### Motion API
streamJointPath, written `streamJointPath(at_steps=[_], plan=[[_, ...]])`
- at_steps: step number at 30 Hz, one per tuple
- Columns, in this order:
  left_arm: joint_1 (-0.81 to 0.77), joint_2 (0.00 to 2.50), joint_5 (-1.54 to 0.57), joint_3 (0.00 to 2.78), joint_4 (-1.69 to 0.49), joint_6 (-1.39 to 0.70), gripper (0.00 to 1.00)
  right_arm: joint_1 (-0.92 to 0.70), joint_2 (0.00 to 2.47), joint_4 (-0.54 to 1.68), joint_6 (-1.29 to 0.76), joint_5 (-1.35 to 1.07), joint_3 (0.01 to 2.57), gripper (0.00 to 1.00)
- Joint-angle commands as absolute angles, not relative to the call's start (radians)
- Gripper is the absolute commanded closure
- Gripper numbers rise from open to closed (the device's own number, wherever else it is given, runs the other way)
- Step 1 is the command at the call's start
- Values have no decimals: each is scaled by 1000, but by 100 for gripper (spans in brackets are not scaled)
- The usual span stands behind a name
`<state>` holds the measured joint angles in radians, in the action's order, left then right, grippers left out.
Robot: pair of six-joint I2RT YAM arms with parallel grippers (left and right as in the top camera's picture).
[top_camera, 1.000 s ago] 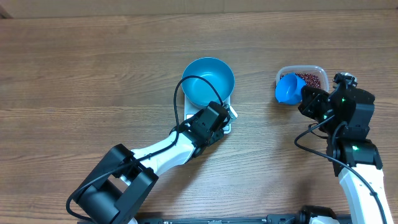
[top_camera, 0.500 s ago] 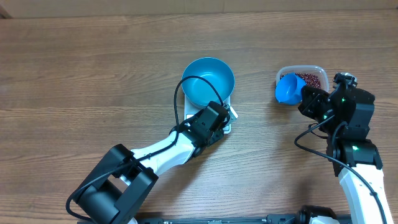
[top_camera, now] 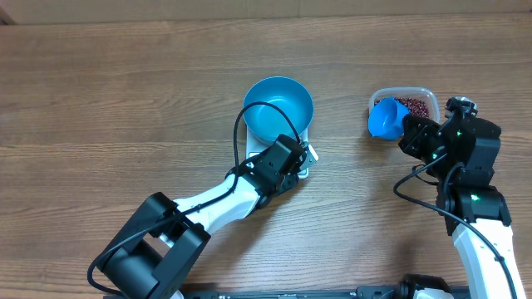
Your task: Scoop item into bowl and weigh 150g on scale
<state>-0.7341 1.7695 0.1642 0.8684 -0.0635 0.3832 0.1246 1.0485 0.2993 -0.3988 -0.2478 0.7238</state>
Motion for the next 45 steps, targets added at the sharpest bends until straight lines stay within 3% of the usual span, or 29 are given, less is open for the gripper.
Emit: streamJointPath(at_steps=[1,14,26,34,45], plan=[[-732,1791,104,852,-92,413,96,130,1046,286,-396,-248,753,96],[-745,1747,144,854,-97,394,96,130,1046,286,-395,-247,753,96],[-806,1458,168,854,-273,275,96,130,1046,284,-395,-247,753,96],[-805,1272,168,854,-442,134,96,130,1046,283,-395,-247,753,96],[-786,1147,230,854,-392,-220,96,130,1046,286,-395,-247,753,96]])
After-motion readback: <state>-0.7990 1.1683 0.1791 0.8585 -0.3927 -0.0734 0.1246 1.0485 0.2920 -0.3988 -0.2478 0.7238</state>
